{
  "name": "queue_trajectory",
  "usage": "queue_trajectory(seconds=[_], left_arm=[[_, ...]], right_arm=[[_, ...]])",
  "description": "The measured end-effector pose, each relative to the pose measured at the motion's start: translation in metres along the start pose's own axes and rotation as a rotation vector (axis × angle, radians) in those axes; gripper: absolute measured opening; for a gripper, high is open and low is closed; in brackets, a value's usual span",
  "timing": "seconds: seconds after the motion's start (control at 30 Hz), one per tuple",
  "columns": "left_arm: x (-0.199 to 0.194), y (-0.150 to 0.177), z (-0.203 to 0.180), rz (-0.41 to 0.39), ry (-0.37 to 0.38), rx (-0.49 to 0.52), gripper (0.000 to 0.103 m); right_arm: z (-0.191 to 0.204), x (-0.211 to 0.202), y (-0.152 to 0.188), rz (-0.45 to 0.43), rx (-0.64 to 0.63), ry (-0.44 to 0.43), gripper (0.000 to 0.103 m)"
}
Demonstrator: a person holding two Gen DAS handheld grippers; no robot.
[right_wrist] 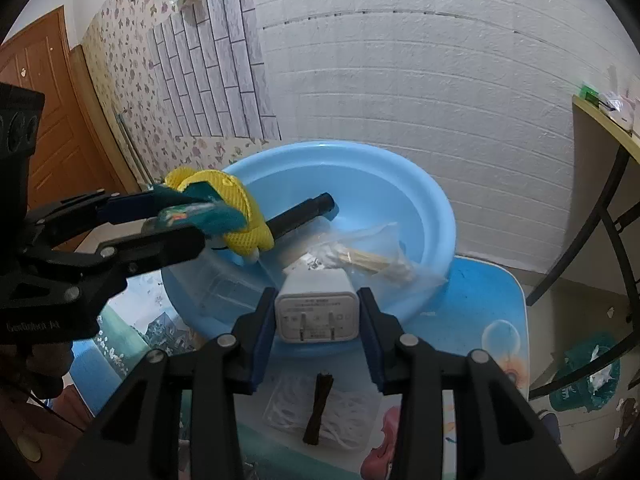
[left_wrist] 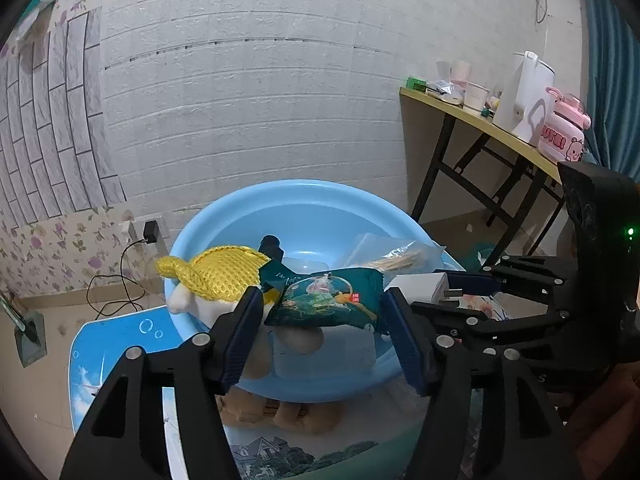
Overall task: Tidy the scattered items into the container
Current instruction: 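Carry the green packet and white charger with both grippers over the blue basin, then open both grippers to drop the packet and charger into the basin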
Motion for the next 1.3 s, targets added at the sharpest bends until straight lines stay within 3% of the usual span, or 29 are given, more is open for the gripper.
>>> queue_trajectory(seconds=[0.5,1.1,1.2,1.3], left_arm=[[-0.025,0.009,-0.003,0.0,-0.012,0.016,0.07],[-0.054,0.035,0.017,0.016,-0.062,-0.031,0.076],[-0.056,0.04,0.02,0.027,-0.077,-0.039,0.087],[-0.06,0.046,0.023,0.033,-0.086,-0.051,0.089]], right_arm=[[0.014,-0.008,0.003,0.003,0.024,-0.027,0.041],[0.019,-0.023,0.013,0.007,0.042,0.01,0.041],[0.018,-0.024,0.016,0.01,0.048,0.025,0.041],[0.017,-0.026,0.019,0.013,0.058,0.048,0.041]])
Point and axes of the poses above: each gripper's, at about its wrist camera, not at the fingertips, and x roughly the way its jaws point, z to its left, y to its underside, the point moved 7 cm from there along x, roughly the way its jaws point, and after that the axes turned 14 degrees about -z, right-handed, at the moved point
